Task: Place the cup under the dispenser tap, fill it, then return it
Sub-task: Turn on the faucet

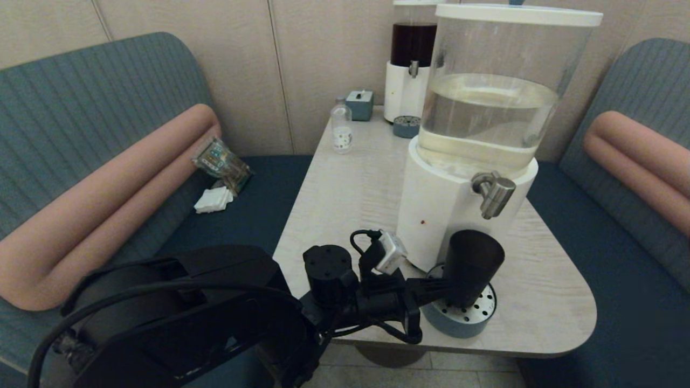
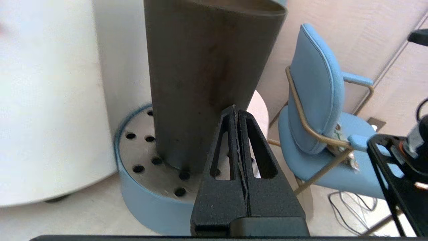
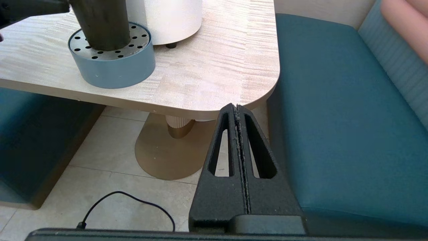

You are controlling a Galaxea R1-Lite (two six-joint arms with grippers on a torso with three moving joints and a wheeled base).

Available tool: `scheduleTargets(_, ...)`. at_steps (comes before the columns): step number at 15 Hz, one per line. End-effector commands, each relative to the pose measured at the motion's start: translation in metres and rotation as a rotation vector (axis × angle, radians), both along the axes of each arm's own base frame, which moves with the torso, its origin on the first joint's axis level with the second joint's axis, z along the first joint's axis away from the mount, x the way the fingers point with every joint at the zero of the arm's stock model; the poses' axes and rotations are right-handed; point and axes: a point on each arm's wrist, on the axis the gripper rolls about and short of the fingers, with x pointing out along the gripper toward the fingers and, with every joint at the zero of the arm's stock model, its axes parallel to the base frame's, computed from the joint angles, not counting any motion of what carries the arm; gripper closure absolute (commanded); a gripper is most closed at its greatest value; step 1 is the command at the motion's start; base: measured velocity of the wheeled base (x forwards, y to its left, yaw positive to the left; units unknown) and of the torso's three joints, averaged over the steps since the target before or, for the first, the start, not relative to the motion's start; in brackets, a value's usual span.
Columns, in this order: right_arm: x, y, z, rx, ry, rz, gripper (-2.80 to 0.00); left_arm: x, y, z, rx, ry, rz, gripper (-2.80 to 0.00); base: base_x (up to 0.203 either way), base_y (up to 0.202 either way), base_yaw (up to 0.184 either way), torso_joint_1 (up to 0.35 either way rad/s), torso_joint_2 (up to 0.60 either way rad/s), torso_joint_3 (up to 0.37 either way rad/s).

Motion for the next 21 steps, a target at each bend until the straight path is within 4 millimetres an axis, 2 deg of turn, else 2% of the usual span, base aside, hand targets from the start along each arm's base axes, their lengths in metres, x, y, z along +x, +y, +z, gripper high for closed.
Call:
scheduleTargets(1,0.0,0.0,-0.001,-0.001,0.003,0.001,0.0,-0.01,0.004,0.012,-0.009,-0.008,-0.014,0.0,0.0,0.0,0.0,0.0,0.0,0.0)
scheduleTargets(4,0.0,0.0,-0.001,-0.001,0.003,0.001,0.0,-0.059,0.03,0.061,-0.037,-0.017,-0.035,0.0,0.0,0.0,0.0,0.0,0.0,0.0)
scheduleTargets(7,0.0,0.0,-0.001,-0.001,0.003,0.001,0.0,-0.104,0.074,0.116,-0.133,-0.054,0.04,0.0,0.0,0.0,0.0,0.0,0.0,0.0)
scheduleTargets(9,0.0,0.0,-0.001,-0.001,0.003,0.001,0.0,-0.123,0.113,0.158,-0.243,-0.117,0.182,0.0,0.0,0.0,0.0,0.0,0.0,0.0)
scheduleTargets(12,0.0,0.0,-0.001,-0.001,0.003,0.001,0.0,-0.145,0.181,0.203,-0.416,-0.205,0.514,0.0,0.0,0.0,0.0,0.0,0.0,0.0)
scheduleTargets(14,0.0,0.0,-0.001,-0.001,0.003,0.001,0.0,-0.154,0.231,0.214,-0.48,-0.265,0.783,0.0,0.0,0.0,0.0,0.0,0.0,0.0)
scheduleTargets(16,0.0,0.0,-0.001,-0.001,0.003,0.001,0.0,-0.192,0.264,0.223,-0.558,-0.374,0.943,0.0,0.0,0.0,0.0,0.0,0.0,0.0)
scheduleTargets(18,0.0,0.0,-0.001,-0.001,0.003,0.001,0.0,-0.234,0.278,0.223,-0.612,-0.451,1.008,0.0,0.0,0.0,0.0,0.0,0.0,0.0)
scheduleTargets(21,0.0,0.0,-0.001,-0.001,0.003,0.001,0.0,-0.285,0.286,0.212,-0.627,-0.486,1.055,0.0,0.0,0.0,0.0,0.0,0.0,0.0)
